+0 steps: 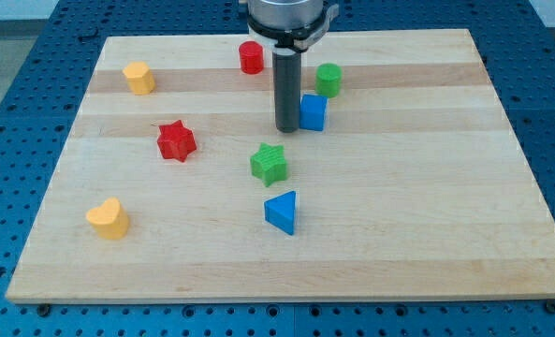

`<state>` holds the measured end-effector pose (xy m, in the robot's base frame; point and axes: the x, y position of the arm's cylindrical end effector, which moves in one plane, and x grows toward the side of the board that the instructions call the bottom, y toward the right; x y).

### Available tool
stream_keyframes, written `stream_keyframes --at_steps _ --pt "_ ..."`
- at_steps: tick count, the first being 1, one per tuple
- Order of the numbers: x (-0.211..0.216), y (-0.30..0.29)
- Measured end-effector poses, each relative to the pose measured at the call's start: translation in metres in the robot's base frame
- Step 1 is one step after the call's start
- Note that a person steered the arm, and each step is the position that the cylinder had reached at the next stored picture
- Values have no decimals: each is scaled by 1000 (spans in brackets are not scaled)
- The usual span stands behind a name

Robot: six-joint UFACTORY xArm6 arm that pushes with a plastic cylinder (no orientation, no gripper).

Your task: Push the blue cube down and right a bit

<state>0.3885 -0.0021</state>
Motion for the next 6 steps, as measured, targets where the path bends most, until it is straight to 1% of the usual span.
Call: stream_keyframes --at_steps 1,2,3,4,6 --pt "-17 4" --pt "-24 6" --pt "-14 7" --pt "-19 11" --pt "-53 20"
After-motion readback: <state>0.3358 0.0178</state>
